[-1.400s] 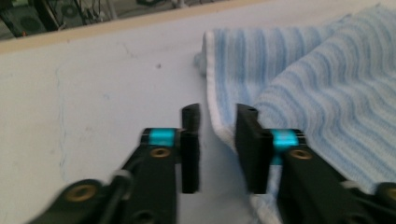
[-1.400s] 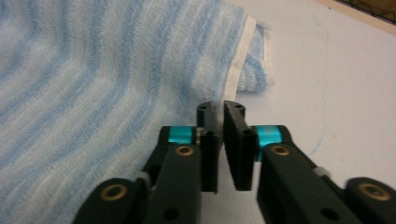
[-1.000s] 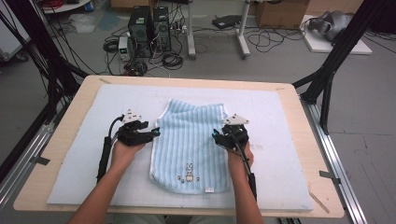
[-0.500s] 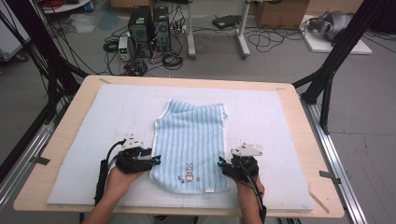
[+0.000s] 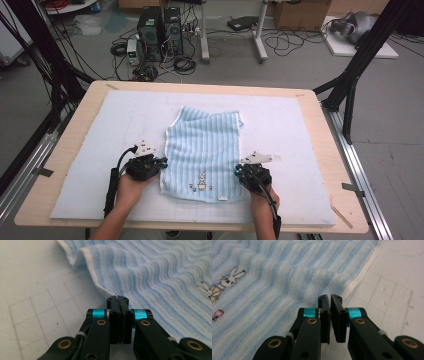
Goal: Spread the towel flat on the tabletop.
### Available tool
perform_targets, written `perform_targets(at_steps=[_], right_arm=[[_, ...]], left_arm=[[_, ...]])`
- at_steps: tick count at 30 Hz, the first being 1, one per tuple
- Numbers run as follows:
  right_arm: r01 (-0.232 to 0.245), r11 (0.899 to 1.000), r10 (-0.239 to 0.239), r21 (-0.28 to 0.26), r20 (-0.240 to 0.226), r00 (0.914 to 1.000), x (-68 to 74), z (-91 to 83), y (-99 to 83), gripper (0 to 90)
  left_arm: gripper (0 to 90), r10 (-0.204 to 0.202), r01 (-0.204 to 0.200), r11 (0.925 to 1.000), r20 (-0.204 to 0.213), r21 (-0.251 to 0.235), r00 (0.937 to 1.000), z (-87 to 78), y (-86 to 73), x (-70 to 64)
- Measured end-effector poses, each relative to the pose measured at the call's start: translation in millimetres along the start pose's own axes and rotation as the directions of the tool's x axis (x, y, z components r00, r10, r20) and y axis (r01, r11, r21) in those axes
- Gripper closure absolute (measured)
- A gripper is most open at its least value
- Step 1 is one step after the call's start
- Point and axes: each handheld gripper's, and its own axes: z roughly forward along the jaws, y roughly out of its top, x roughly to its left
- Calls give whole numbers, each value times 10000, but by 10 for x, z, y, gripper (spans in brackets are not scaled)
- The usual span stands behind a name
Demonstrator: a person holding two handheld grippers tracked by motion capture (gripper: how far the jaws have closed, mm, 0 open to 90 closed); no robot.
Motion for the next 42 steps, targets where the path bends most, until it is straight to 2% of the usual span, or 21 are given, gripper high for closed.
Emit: perform_targets(at_steps=[2,5,8,9,10,11,13,15,16,17,19,23,28,33,35,36,38,39,40,42], right_arm=[[-35,9999,39,-117,306,9995,-7,45,20,863],[-144,9996,161,-235,737,9972,-5,114,59,863],[-7,9996,37,-273,1095,9940,25,164,88,858],[-43,9996,75,-291,1120,9937,31,170,91,841],[-79,9995,114,-318,1102,9938,29,162,87,798],[-115,9991,158,-404,1100,9938,26,147,76,751],[-329,9973,384,-655,840,9957,1,98,35,648],[-407,9956,466,-848,691,9965,-5,31,-19,557],[-483,9940,526,-985,416,9977,-12,-1,-45,538],[-448,9932,476,-1079,230,9986,-8,-40,-68,518],[-250,9921,276,-1226,189,9994,2,-125,-103,472],[-171,9882,168,-1520,-30,9999,27,-295,-162,440],[-115,9888,116,-1491,-1,9999,28,-375,-213,440],[14,9958,-18,-917,-37,10000,75,-331,-238,469],[236,9973,-237,-702,-1,9997,107,-302,-251,511],[277,9978,-279,-602,-34,9996,124,-285,-259,524],[475,9983,-477,-342,-69,9988,150,-248,-276,570],[389,9982,-398,-461,-183,9990,157,-243,-291,607],[252,9986,-267,-470,-311,9992,151,-243,-296,623],[-101,9989,70,-458,-675,9977,138,-246,-309,715]], left_arm=[[881,-115,112,9997,-170,-222,9998,32,39,21],[880,-275,270,9995,-305,-142,9992,104,35,59],[868,-172,162,9997,-476,-208,9987,121,28,55],[784,-335,326,9993,-555,-176,9979,116,26,64],[631,-675,669,9976,-406,-165,9969,105,21,85],[563,-886,879,9959,-317,-227,9956,82,8,98],[463,-918,913,9956,-252,-200,9955,21,-19,110],[428,-996,995,9944,-14,-347,9950,-59,-58,112],[412,-1023,1025,9938,58,-428,9947,-101,-80,103],[404,-983,990,9939,160,-484,9950,-141,-99,96],[403,-995,1012,9931,309,-592,9946,-219,-144,74],[409,-868,915,9929,628,-766,9942,-344,-249,22],[452,-669,739,9955,1140,-586,9912,-405,-318,-61],[498,-71,80,9999,1163,-73,9932,-383,-372,-178],[537,124,-116,9999,987,-82,9950,-384,-400,-218],[574,271,-263,9996,913,-98,9955,-391,-406,-237],[752,612,-607,9981,838,-83,9946,-403,-419,-267],[845,764,-758,9971,970,-92,9923,-401,-421,-281],[874,907,-905,9959,922,-68,9916,-402,-421,-295],[881,837,-837,9965,1004,-43,9914,-411,-426,-289]])
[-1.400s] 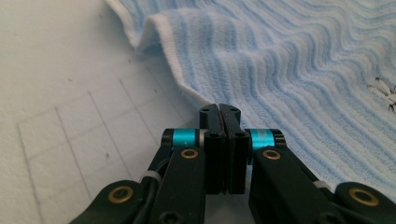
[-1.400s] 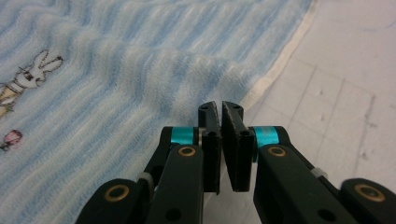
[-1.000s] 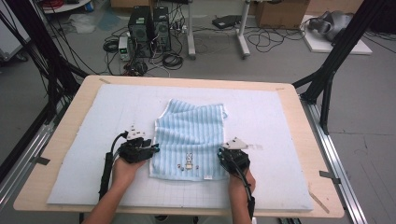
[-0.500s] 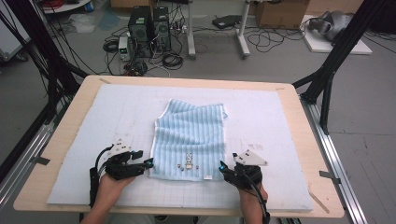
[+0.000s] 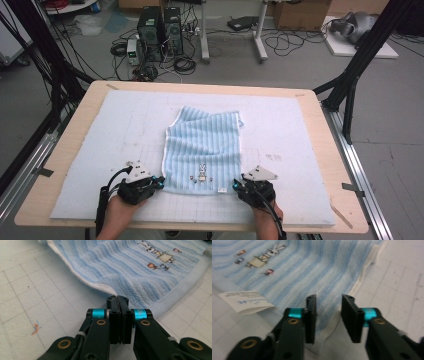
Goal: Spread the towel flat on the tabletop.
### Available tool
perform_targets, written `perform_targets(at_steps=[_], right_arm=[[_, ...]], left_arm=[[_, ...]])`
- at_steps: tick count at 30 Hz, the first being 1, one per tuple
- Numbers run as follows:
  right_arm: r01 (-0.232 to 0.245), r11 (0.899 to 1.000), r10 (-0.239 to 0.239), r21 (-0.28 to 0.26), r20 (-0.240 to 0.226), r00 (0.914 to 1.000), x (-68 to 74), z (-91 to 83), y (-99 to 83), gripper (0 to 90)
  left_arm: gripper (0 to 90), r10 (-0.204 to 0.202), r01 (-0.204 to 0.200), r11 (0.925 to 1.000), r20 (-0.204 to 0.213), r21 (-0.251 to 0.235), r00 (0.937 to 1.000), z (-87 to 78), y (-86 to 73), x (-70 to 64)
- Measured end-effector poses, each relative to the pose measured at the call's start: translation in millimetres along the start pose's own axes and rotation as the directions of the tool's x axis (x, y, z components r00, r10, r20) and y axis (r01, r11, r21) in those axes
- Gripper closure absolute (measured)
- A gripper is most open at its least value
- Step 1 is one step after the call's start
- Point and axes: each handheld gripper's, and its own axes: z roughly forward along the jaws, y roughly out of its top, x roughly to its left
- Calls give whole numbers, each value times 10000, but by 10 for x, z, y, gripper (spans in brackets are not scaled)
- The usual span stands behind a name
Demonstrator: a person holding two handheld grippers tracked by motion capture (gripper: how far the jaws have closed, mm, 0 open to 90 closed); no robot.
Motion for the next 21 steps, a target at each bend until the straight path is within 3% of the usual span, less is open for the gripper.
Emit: perform_targets(at_steps=[2,4,6,13,21], right_arm=[[-126,9999,126,6,-195,9997,4,-9,-6,800],[35,9999,-32,111,-268,9996,29,-26,-5,851],[342,9992,-338,201,-181,9993,59,-53,-8,855],[574,9983,-571,110,-271,9980,164,-203,-145,856],[644,9979,-646,-74,-308,9974,301,-415,-332,854]], left_arm=[[884,-94,94,10000,114,-6,9999,-25,-21,5],[884,-45,44,10000,238,23,9997,-63,-48,-8],[884,36,-37,10000,328,25,9995,-118,-88,-29],[884,9,-9,10000,679,1,9977,-251,-202,-104],[884,117,-103,9999,1380,-108,9904,-426,-380,-256]])
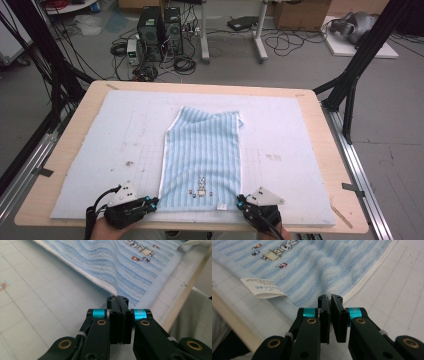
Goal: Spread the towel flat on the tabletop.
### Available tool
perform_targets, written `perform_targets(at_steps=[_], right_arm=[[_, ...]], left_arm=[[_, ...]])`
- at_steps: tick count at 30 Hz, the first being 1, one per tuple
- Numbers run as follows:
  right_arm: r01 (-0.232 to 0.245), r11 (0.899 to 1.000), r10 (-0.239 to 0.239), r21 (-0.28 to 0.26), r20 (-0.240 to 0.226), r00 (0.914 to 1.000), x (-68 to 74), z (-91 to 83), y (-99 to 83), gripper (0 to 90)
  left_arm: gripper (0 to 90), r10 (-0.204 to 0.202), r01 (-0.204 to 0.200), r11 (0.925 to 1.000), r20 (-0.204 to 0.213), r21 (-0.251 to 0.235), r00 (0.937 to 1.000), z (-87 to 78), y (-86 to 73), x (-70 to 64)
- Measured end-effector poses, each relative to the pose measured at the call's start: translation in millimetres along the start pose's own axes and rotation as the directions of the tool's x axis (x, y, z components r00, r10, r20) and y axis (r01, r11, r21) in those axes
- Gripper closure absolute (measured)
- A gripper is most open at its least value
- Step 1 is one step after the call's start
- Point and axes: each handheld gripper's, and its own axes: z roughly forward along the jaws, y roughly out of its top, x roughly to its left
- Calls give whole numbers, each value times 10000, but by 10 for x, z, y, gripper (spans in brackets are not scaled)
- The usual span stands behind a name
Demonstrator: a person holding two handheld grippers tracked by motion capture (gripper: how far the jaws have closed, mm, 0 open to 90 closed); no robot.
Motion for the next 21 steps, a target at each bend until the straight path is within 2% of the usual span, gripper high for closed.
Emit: perform_targets(at_steps=[3,6,7,9,10,12,14,17,21], right_arm=[[125,9999,-125,40,12,9999,84,-91,-75,854],[81,10000,-81,7,2,10000,132,-183,-134,844],[39,10000,-39,-50,22,10000,145,-209,-143,823],[-6,9996,10,-285,157,9999,140,-253,-137,748],[-127,9990,137,-418,225,9997,119,-265,-123,706],[-396,9971,422,-651,397,9983,51,-269,-74,622],[-706,9936,760,-882,587,9954,-29,-243,-11,571],[-893,9919,962,-904,745,9926,-128,-129,91,533],[-1101,9932,1120,-386,514,9924,-166,82,193,587]], left_arm=[[884,46,-50,9999,353,120,9994,-57,-54,-69],[880,253,-270,9993,616,277,9978,-93,-54,-116],[844,151,-163,9997,569,201,9983,-101,-43,-119],[636,-159,163,9998,308,-118,9994,-107,0,-91],[569,-277,281,9990,139,-340,9995,-109,29,-65],[506,-494,484,9958,-118,-782,9987,-98,108,4],[492,-521,481,9918,-307,-1187,9982,-66,204,74],[498,-627,565,9902,-452,-1276,9970,72,352,186],[550,-1007,937,9919,-799,-862,9917,323,467,307]])
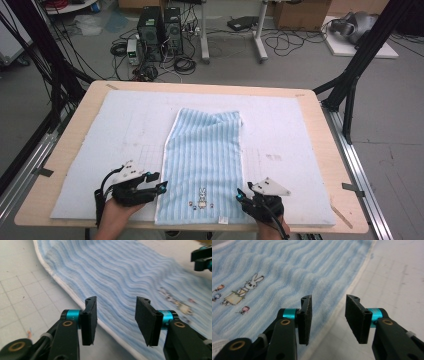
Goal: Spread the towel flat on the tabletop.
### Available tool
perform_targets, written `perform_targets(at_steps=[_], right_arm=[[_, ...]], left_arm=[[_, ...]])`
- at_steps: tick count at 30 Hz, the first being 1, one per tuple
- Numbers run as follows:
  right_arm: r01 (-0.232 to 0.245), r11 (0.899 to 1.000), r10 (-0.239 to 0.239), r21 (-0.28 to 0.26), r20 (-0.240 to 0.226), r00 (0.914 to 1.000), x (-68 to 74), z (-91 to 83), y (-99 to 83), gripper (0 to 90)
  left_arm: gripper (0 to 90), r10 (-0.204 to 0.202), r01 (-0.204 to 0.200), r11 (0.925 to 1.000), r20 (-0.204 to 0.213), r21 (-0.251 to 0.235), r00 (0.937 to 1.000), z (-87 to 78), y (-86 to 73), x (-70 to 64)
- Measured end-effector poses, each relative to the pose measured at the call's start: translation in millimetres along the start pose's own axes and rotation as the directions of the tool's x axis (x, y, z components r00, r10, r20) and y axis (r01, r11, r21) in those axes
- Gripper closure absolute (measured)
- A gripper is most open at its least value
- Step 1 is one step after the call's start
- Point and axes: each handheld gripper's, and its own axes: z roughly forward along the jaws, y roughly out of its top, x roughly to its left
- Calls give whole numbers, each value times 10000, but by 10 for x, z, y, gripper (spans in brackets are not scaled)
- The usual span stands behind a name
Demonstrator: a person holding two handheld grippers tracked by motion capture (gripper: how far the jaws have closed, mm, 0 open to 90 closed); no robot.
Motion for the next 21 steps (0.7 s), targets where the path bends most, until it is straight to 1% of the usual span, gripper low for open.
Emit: perform_targets(at_steps=[1,2,3,4,5,6,7,8,10,13,17,18,19,20,21], right_arm=[[23,9998,-22,187,-90,10000,10,44,8,617],[109,9992,-105,395,-87,9999,21,82,5,640],[102,9983,-94,567,-141,9999,31,113,-6,666],[138,9986,-134,512,-80,9999,49,123,-27,725],[223,9989,-219,414,-102,9997,51,115,-43,785],[220,9990,-207,396,-329,9992,50,106,-55,847],[291,9989,-278,371,-339,9990,64,98,-68,863],[465,9982,-454,373,-293,9985,78,85,-74,868],[606,9973,-595,412,-266,9979,105,52,-86,870],[706,9969,-695,346,-329,9970,134,-34,-144,869],[844,9962,-831,234,-506,9953,202,-218,-269,869],[964,9951,-951,231,-542,9940,230,-271,-301,869],[1045,9943,-1032,209,-575,9930,262,-323,-330,867],[1095,9938,-1082,175,-641,9921,290,-371,-357,858],[1076,9941,-1064,129,-680,9920,314,-412,-379,824]], left_arm=[[571,5,-3,9995,-82,319,10000,48,4,5],[581,-11,12,9986,-26,521,10000,82,-4,-7],[616,76,-78,9980,34,628,10000,102,-22,-33],[649,236,-241,9961,64,855,9997,123,-43,-62],[686,502,-494,9951,-62,854,9987,134,-72,-94],[724,689,-663,9949,-314,761,9971,129,-92,-121],[813,680,-650,9946,-345,803,9971,119,-95,-126],[863,578,-551,9949,-303,839,9979,108,-97,-122],[883,506,-490,9949,-156,885,9986,73,-112,-128],[885,511,-525,9945,177,902,9985,-27,-185,-179],[886,538,-586,9956,655,726,9964,-202,-330,-272],[886,565,-624,9952,773,759,9954,-242,-368,-299],[885,646,-711,9947,858,745,9942,-276,-399,-320],[881,639,-699,9952,875,679,9941,-306,-421,-335],[867,622,-670,9963,870,541,9943,-327,-430,-344]])
